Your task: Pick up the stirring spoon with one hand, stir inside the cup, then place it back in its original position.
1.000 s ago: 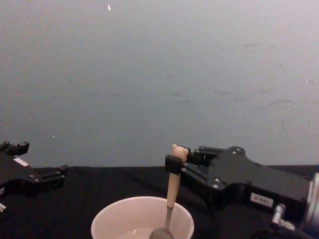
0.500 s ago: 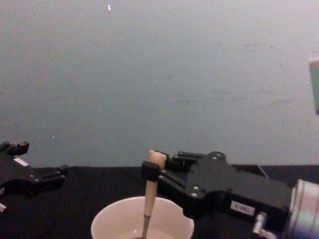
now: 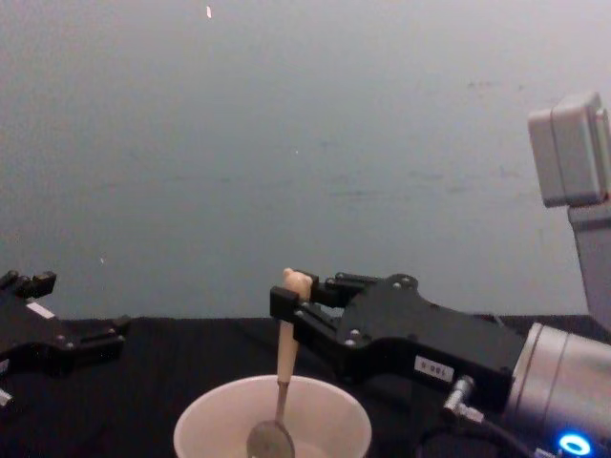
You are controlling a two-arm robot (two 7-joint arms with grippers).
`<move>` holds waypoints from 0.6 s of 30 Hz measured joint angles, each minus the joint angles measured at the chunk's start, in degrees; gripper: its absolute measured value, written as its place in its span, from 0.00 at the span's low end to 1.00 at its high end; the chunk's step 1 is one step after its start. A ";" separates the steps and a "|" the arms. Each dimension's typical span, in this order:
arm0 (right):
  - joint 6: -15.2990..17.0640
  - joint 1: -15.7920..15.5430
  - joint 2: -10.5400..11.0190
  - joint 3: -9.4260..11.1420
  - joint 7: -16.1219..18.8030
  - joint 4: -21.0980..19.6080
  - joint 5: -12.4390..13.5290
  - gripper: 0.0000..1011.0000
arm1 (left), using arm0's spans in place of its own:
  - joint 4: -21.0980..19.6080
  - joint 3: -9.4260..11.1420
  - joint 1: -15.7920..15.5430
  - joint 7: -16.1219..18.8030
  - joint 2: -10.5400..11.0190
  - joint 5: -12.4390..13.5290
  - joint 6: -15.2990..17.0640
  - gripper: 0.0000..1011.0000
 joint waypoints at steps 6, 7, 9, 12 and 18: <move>0.00 0.13 -0.09 0.51 -0.14 0.41 -0.18 0.21 | 0.00 0.00 0.00 0.00 0.00 0.00 0.00 0.99; 0.00 0.13 -0.08 0.57 -0.15 0.41 -0.19 0.21 | 0.00 0.00 0.00 0.00 0.00 0.00 0.00 0.99; 0.06 0.06 0.03 0.74 -0.19 0.40 -0.22 0.21 | 0.00 0.00 0.00 0.00 0.00 0.00 0.00 0.99; 0.12 -0.17 0.35 1.05 -0.22 0.14 -0.27 0.21 | 0.00 0.00 0.00 0.00 0.00 0.00 0.00 0.99; 0.17 -1.31 1.75 2.02 -0.08 -1.30 0.08 0.21 | 0.00 0.00 0.00 0.00 0.00 0.00 0.00 0.99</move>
